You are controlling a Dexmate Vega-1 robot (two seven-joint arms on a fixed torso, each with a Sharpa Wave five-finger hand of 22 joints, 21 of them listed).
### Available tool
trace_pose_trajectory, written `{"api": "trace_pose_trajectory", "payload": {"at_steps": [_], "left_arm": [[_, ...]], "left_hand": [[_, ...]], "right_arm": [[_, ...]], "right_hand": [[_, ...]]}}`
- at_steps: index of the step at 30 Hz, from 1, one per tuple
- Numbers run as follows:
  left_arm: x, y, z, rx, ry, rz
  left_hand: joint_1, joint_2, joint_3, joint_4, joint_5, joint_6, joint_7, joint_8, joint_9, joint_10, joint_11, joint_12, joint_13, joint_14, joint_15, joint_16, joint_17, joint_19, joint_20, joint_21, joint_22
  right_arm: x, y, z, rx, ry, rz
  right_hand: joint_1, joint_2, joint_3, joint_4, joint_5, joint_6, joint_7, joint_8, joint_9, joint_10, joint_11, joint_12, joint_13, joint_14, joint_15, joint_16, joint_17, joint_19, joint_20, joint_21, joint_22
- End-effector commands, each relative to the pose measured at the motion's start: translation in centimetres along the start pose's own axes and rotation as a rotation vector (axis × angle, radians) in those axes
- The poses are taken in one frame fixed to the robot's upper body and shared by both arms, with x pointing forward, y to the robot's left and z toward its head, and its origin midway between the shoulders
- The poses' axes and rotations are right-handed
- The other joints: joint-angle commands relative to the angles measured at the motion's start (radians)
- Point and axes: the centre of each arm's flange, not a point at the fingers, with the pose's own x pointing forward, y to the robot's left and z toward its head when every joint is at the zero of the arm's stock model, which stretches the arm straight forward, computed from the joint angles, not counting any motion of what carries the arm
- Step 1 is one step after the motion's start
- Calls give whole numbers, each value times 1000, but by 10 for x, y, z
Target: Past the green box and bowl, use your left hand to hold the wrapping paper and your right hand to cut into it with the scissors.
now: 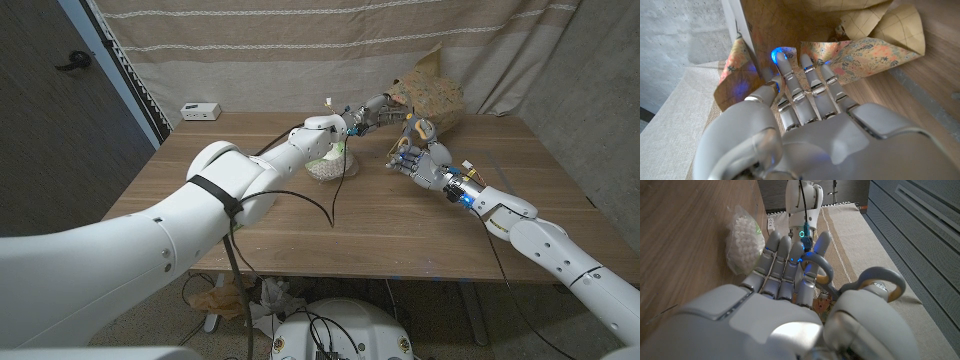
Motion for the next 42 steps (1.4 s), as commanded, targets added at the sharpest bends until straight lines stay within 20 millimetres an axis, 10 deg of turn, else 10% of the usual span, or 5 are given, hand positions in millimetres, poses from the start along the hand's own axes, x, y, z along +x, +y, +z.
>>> {"api": "trace_pose_trajectory", "payload": {"at_steps": [1, 42], "left_arm": [[-5, -5, -7, 4, -19, -72], [-9, -4, -12, 29, 0, -97]], "left_hand": [[16, 5, 0, -12, 0, 21, 13, 10, 5, 11, 0, 10, 5, -2, -142, 1, 0, -4, -139, 10, 4], [46, 2, 1, -34, -13, 70, 28, 18, -28, 42, 0, 32, 15, 48, -141, 11, 5, -14, -130, 45, 1]], "right_arm": [[1, -3, 0, 1, 2, -6], [-2, -6, 9, -17, -18, 5]], "right_hand": [[-1, 6, -4, -5, -4, -12, 64, -7, -2, 0, 5, 5, 1, -1, -25, 9, -1, 4, 2, 2, 3], [7, 11, 1, -13, -5, -8, 62, -22, 2, -2, 5, 11, -8, 0, -24, 19, -11, 5, 4, 0, 2]]}}
